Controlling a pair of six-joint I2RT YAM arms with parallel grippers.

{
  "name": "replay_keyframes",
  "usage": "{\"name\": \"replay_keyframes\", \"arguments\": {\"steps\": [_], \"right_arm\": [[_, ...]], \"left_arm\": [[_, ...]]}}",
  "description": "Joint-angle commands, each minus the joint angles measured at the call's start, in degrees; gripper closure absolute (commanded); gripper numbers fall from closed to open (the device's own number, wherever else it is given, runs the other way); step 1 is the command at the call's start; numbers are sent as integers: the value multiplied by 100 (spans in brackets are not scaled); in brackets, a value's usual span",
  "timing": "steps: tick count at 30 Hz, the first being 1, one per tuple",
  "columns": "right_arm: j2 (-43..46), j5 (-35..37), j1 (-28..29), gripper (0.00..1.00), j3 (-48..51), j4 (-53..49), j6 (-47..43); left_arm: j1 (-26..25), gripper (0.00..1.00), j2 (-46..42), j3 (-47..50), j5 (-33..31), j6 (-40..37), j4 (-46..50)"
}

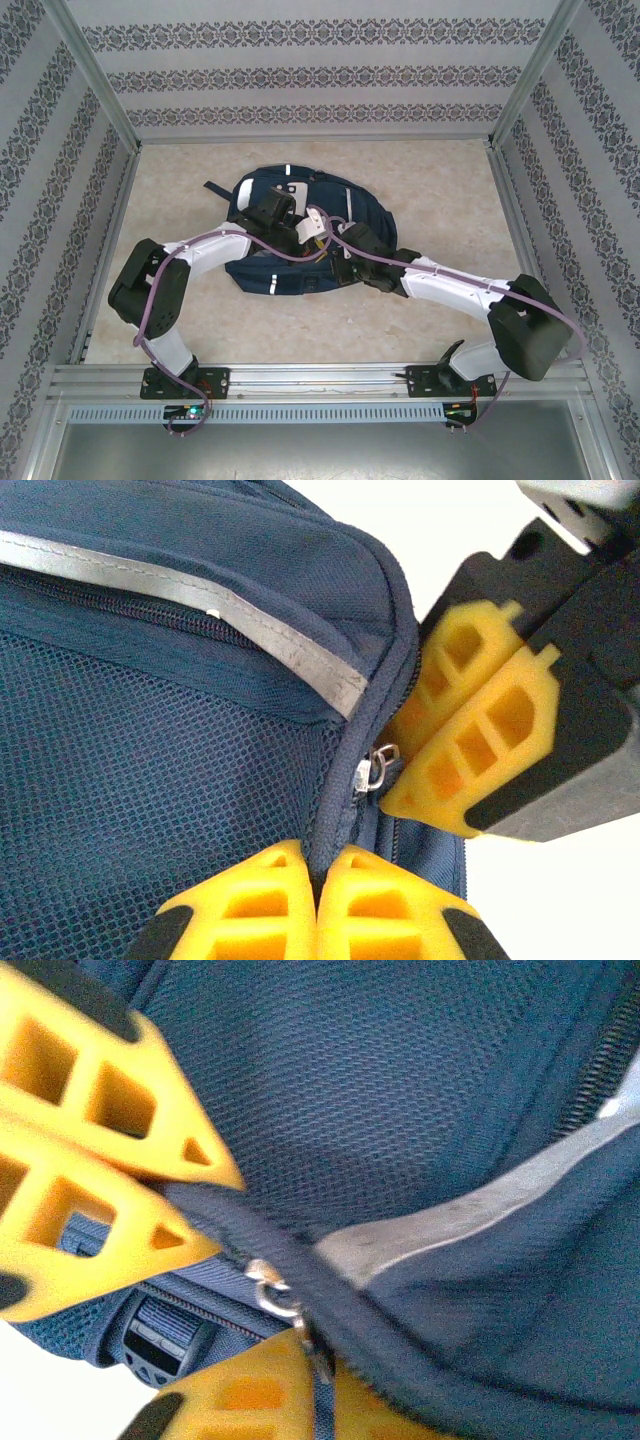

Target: Pack books, pencil case, and school supplies into a backpack

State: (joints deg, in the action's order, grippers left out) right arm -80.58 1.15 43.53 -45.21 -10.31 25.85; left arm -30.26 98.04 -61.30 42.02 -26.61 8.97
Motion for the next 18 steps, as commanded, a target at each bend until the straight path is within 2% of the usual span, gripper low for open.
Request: {"name": "replay_keyframes", "arguments": {"steps": [1,7,13,16,18], "right_arm": [[257,462,-171,100,-69,-488,51],[686,102,-812,100,93,-1046,-215],[789,-242,-1729,100,242,-1147,-656],[815,-372,-1918,100,190,-1222,-946],[816,-834,-1936,100,159,-1142,-1132]], "left_arm": [[63,100,-359,171,360,-108,-125],[197,100,-626,416,213,-712,104],[415,100,-794,399,494,-1779,943],[560,100,-861,400,592,-2086,1234],[655,100,-913,449,642,-2108,1250]]}}
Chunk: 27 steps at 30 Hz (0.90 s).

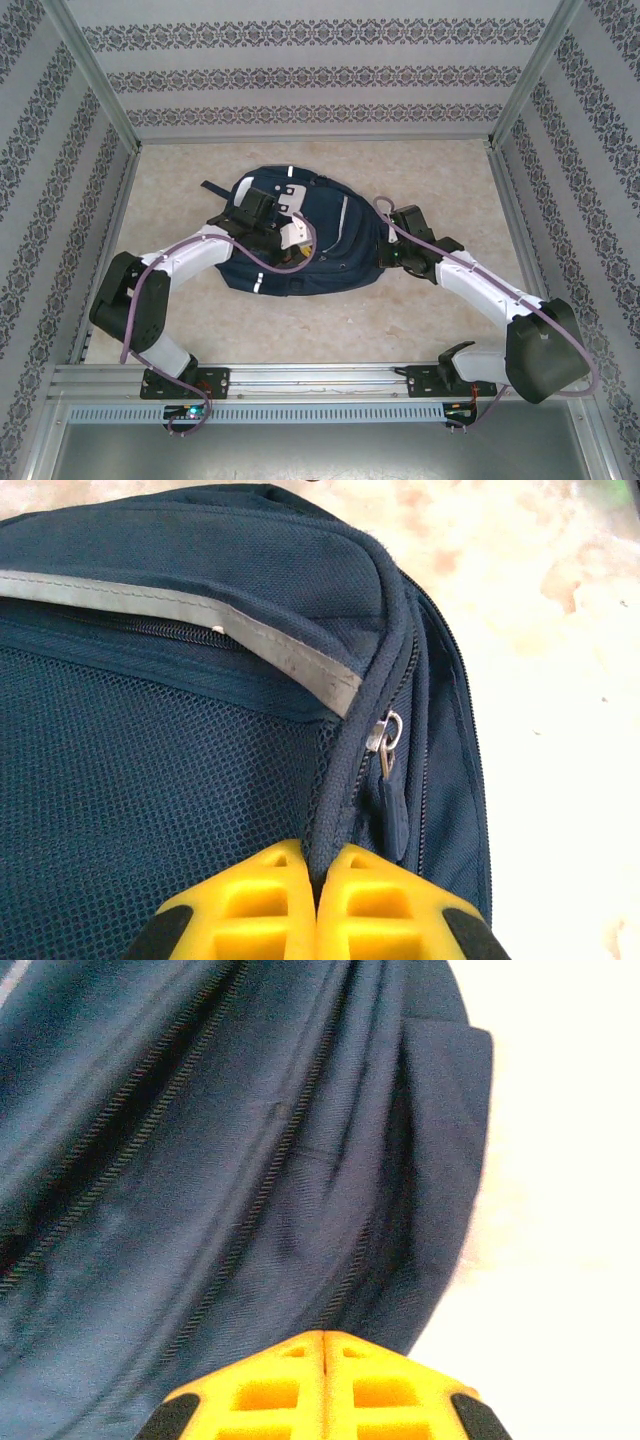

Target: Pack books, pencil case, and school supplies into a backpack

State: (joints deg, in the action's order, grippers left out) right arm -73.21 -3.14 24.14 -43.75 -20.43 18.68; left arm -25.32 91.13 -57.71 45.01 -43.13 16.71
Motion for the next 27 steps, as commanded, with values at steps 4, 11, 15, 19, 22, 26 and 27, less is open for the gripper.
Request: {"name": "replay_keyframes", "arguments": {"steps": [4,11,15,19,22,26,27], "right_arm": [[77,-1971,226,80,-162,62,-220],[424,-599,1479,59,-82,1052,2846],[263,176,1784,61,-137,1215,3399],[-290,320,2038,60,-616,1072,3456],[-476,668,2165,59,-838,768,3446],[-597,1254,2165,62,-883,438,3456],[-629,1386,2169,64,-889,391,3438]], "left_arm": [[201,100,-174,-9,681,337,268],[177,100,-66,250,1086,2323,-1144],[20,100,-164,461,664,3131,-1822],[-275,100,-42,356,346,3795,-1843],[-440,100,78,285,330,4272,-1899],[-614,100,80,351,340,4245,-1966],[-614,100,77,393,362,4292,-2034]]}}
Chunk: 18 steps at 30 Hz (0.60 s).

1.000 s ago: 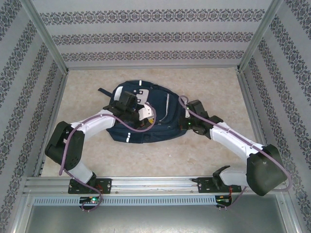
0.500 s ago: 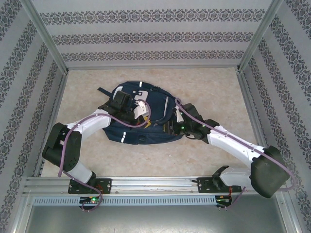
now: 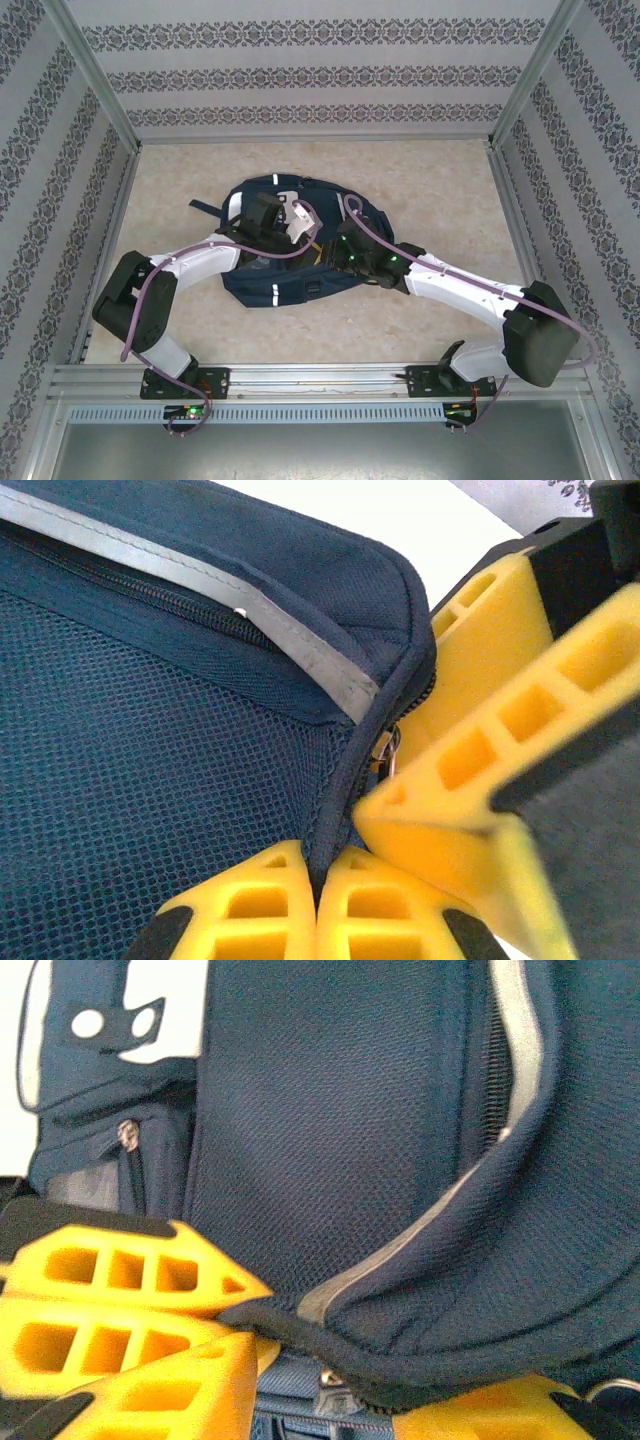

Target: Pack books, pencil case, and school supplies into a backpack

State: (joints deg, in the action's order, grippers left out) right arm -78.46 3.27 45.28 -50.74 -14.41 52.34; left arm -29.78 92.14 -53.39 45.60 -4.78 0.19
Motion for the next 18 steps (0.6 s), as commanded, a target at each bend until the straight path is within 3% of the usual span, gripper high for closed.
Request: {"name": "replay_keyframes", "arguments": {"steps": [1,5,12,18], "right_arm": [[-130,848,51,68,-182,-216,-1],[-306,970,39,79,-331,-460,-85],[-259,1224,-25,83,-497,-1257,-20],[-177,1209,-97,92,-430,-1555,-381]], "left_arm": [[-171,100,-37,8,308,477,-458],[-178,100,-73,41,366,352,-422],[-178,100,-118,-60,237,-140,-44],[-178,100,-108,-144,189,-350,117]]}}
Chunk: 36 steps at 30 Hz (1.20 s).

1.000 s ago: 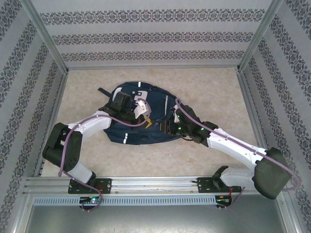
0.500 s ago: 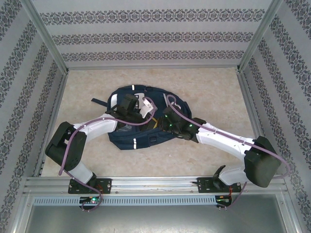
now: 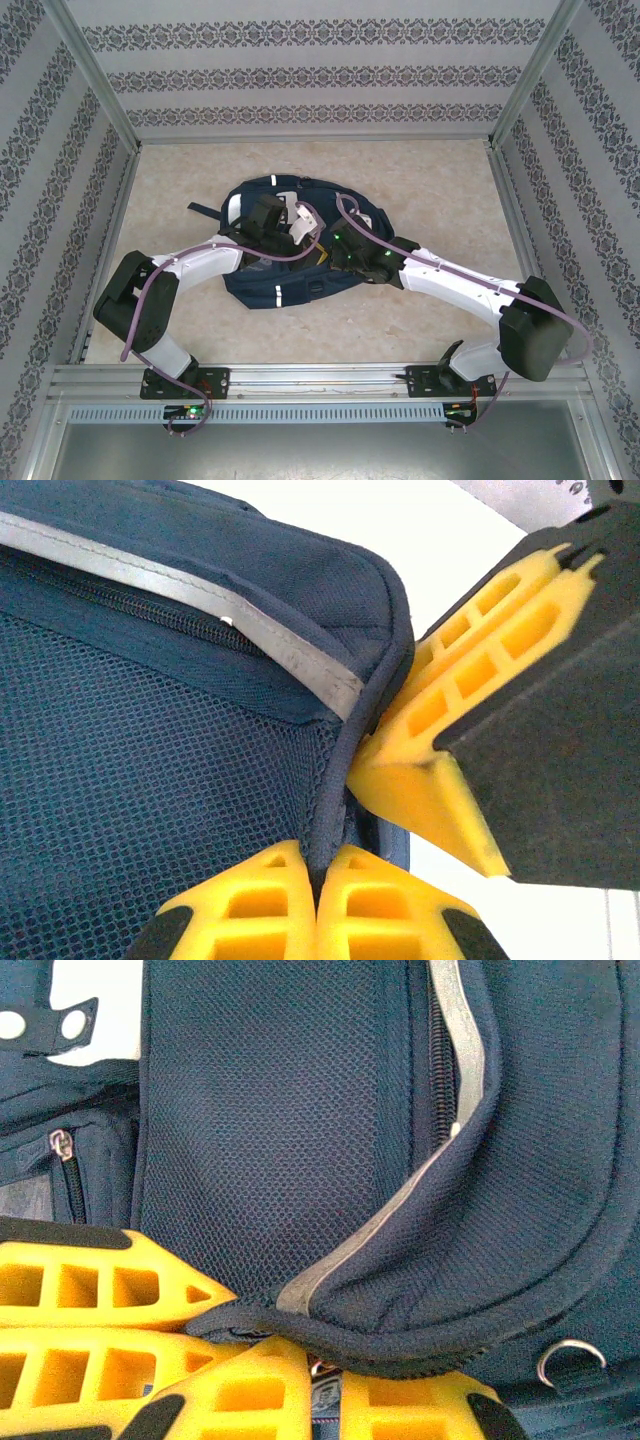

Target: Pack books, pencil case, and school supplies into a backpack

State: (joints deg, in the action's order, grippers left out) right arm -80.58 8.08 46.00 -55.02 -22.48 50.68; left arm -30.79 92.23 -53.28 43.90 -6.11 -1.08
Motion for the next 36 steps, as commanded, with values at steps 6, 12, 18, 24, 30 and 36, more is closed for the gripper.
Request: {"name": "replay_keyframes", "arguments": {"steps": [6,12,18,24,30,36], "right_arm": [[-22,577,-188,83,-172,-1046,-366],[-269,769,-101,81,-762,-1792,-131],[-390,398,-55,77,-773,-1467,-58],[-445,-45,-56,75,-642,-881,10],[-517,382,10,79,-636,-937,272],[-538,816,-4,95,-643,-1115,2]], "left_arm": [[-77,100,-77,-200,349,-319,376],[-77,100,-72,-214,366,-318,351],[-84,100,-82,-203,374,-319,324],[-77,100,-42,-200,399,-262,230],[-77,100,-36,-185,442,-256,112],[-75,100,-90,-180,562,-716,332]]}}
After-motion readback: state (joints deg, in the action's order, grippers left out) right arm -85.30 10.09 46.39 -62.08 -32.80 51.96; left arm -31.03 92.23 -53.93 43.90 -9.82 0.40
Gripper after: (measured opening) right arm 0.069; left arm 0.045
